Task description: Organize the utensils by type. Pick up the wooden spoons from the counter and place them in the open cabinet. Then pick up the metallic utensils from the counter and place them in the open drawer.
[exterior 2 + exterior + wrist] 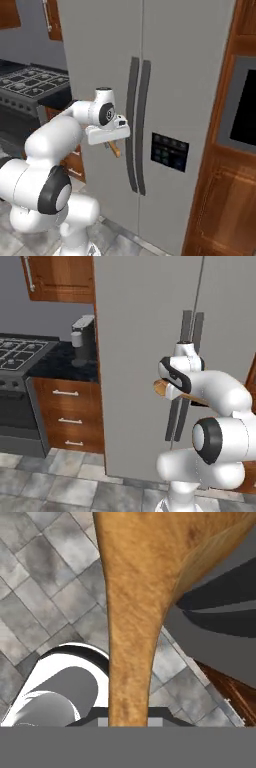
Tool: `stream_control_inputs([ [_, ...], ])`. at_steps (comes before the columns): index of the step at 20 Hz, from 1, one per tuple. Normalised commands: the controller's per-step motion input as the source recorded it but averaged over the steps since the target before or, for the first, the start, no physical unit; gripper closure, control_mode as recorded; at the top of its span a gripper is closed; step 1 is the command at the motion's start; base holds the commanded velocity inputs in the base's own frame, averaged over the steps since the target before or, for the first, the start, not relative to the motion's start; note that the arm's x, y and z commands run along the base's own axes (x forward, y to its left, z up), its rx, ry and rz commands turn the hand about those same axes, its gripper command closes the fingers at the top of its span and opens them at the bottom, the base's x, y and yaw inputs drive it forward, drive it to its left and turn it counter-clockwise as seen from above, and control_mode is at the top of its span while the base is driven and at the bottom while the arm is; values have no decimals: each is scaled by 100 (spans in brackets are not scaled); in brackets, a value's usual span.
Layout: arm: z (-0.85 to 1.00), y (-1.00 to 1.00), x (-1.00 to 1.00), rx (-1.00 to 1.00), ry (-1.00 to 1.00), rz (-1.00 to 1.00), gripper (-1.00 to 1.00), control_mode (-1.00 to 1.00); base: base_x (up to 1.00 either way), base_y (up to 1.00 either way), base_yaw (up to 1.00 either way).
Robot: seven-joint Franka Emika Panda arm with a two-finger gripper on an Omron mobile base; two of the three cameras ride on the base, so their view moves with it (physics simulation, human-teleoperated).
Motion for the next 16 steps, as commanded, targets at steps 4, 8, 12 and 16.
stream_control_inputs([
  [4, 0, 0, 0, 0, 0, 0, 100, 100, -4, 21, 100],
  [8, 0, 0, 0, 0, 0, 0, 100, 100, 21, 8, 79],
  [12, 0, 0, 0, 0, 0, 0, 100, 100, 50, 49, 24],
  [16, 0, 0, 0, 0, 0, 0, 100, 100, 62, 77, 12],
])
